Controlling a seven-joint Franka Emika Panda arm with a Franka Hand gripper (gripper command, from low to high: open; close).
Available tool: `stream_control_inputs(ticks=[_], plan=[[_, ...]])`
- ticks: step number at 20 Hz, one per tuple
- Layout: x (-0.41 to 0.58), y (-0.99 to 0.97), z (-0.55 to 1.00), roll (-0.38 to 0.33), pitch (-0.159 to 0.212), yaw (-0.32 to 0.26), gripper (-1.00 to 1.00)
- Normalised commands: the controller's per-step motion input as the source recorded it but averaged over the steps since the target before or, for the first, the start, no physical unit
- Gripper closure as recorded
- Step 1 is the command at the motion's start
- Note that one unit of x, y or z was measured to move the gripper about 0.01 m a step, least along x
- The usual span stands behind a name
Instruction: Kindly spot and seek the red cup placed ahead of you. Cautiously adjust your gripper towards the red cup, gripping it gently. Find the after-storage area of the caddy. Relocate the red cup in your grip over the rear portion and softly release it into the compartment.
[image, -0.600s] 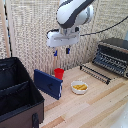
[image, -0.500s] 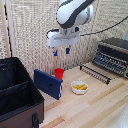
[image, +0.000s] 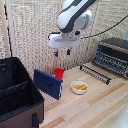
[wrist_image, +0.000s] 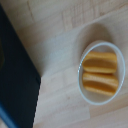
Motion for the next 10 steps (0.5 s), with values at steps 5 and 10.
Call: stream_control_inputs(ticks=[5, 10], plan=[[0.407, -0.39, -0.08, 0.043, 0.092, -0.009, -1.0], [0.275, -0.24, -0.19, 0.004, 0.198, 0.002, -1.0]])
